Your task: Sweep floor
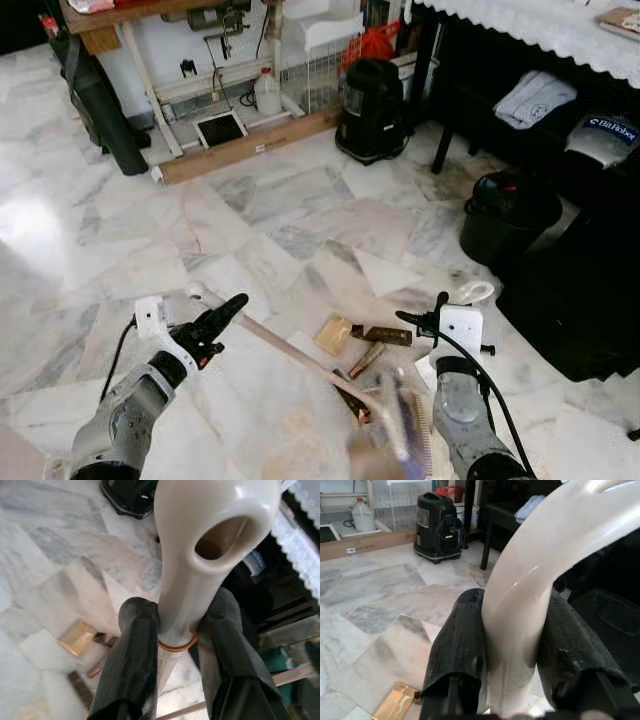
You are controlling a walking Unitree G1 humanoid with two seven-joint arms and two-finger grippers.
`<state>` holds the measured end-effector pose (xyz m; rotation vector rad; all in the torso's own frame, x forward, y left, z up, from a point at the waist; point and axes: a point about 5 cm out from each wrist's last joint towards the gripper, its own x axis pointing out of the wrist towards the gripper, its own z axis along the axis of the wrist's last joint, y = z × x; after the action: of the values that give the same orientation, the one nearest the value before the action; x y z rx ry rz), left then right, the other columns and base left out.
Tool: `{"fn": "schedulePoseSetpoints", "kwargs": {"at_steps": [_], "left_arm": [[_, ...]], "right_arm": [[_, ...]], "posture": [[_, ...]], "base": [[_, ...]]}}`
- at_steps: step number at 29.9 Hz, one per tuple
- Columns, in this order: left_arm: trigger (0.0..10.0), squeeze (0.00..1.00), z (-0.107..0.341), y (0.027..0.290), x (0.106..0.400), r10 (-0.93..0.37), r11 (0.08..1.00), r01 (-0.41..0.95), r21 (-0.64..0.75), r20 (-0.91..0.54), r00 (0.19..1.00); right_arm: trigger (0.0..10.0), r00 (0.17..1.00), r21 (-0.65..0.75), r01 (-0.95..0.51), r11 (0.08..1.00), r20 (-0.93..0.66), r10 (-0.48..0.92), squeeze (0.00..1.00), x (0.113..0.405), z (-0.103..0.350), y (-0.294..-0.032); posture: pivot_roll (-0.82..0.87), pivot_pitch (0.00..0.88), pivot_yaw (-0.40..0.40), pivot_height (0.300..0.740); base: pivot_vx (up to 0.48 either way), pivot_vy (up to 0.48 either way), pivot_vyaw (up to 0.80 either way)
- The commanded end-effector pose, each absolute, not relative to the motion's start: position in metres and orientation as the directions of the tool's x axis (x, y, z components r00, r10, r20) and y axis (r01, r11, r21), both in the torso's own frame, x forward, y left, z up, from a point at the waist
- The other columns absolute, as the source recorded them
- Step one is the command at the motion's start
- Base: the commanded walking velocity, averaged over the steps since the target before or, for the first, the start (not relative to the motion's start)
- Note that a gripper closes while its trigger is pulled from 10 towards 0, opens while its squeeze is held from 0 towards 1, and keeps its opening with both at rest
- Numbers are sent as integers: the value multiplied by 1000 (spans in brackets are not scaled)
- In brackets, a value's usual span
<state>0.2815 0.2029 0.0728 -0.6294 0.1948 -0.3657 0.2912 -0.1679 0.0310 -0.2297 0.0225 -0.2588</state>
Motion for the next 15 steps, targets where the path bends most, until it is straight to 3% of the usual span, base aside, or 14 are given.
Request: {"fn": "schedulePoseSetpoints", "kwargs": {"at_steps": [1, 5, 6, 11, 15], "left_arm": [[10000, 0, 88, 209, 286, -362, 735, 288, -614, 5, 932], [10000, 0, 96, 213, 289, -296, 762, 261, -593, 40, 954], [10000, 0, 105, 222, 293, -193, 807, 201, -556, 73, 978], [10000, 0, 125, 241, 298, -2, 896, 69, -439, 150, 989], [10000, 0, 126, 247, 298, 48, 931, 10, -364, 149, 988]], "right_arm": [[10000, 968, -245, 229, 942, -48, -247, 0, 286, 21, -166], [10000, 968, -245, 228, 942, -48, -247, 0, 286, 21, -166], [10000, 968, -245, 229, 942, -48, -248, 0, 286, 21, -166], [10000, 968, -247, 228, 942, -49, -248, 0, 286, 21, -167], [10000, 968, -247, 227, 942, -50, -246, 0, 285, 21, -167]], "posture": [[118, 51, 50, 740], [118, 50, 50, 740], [117, 57, 46, 740], [120, 66, 43, 740], [119, 72, 44, 740]], "base": [[0, 0, 0], [0, 0, 0], [0, 0, 0], [0, 0, 0], [0, 0, 0]]}}
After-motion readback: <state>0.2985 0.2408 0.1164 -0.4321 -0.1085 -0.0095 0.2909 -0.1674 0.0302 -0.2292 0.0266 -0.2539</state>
